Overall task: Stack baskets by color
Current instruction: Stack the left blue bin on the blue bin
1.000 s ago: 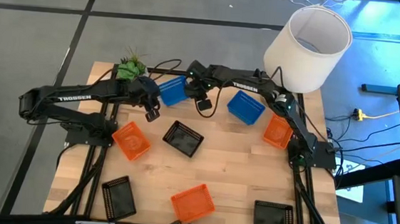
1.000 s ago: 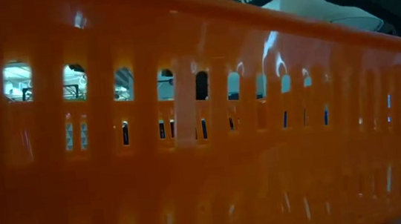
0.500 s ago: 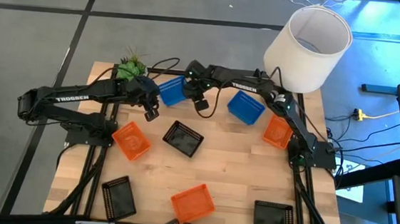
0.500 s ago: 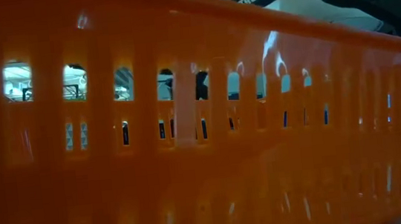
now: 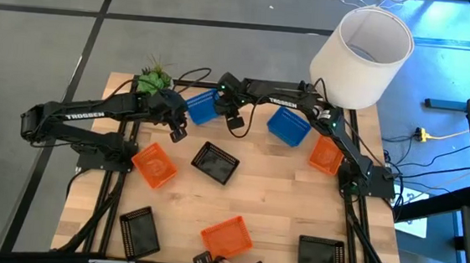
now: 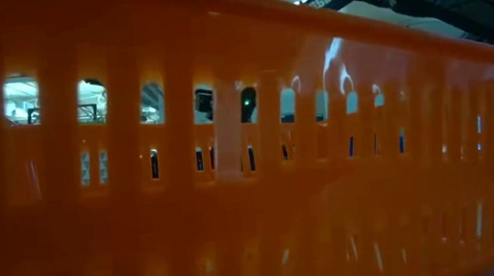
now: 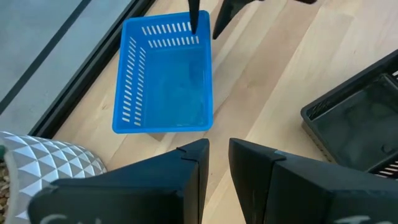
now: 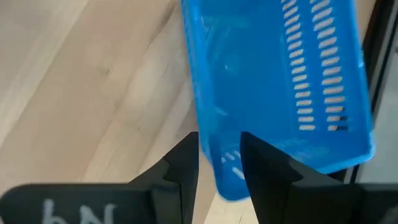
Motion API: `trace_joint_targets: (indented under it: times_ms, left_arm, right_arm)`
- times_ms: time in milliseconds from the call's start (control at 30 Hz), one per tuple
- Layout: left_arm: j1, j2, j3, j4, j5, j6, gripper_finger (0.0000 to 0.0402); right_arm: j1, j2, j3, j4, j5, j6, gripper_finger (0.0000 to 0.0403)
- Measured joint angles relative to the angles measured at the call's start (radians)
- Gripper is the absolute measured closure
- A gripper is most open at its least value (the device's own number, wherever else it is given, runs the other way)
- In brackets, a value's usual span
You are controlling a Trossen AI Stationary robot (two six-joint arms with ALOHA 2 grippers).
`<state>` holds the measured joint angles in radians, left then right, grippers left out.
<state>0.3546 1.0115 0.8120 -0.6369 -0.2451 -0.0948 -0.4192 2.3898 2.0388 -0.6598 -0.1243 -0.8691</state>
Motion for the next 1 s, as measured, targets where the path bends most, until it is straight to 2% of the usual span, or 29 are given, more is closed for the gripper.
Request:
trace_joint_targets:
  times_ms: [500,600,767,1000]
  left_arm:
    - [0.000,0.000,0.000,0.002,0.000,0.000,0.0347]
    - [0.000,0.000,0.000,0.002,0.000,0.000,0.0347]
    - [0.000,0.000,0.000,0.002,0.000,0.000,0.0347]
    - [0.000,0.000,0.000,0.002,0.000,0.000,0.0347]
  right_arm:
    - [-0.008,0.032,-0.001,-0.030,-0.026,0.004,0.0290]
    - [-0.007,0.036,-0.001,-0.024,-0.026,0.005,0.0318]
    - [0.011,0.041,0.038,-0.026,-0.006,0.056,0.0392]
    - [0.045,0.040,0.162,-0.248,0.129,0.151,0.0399]
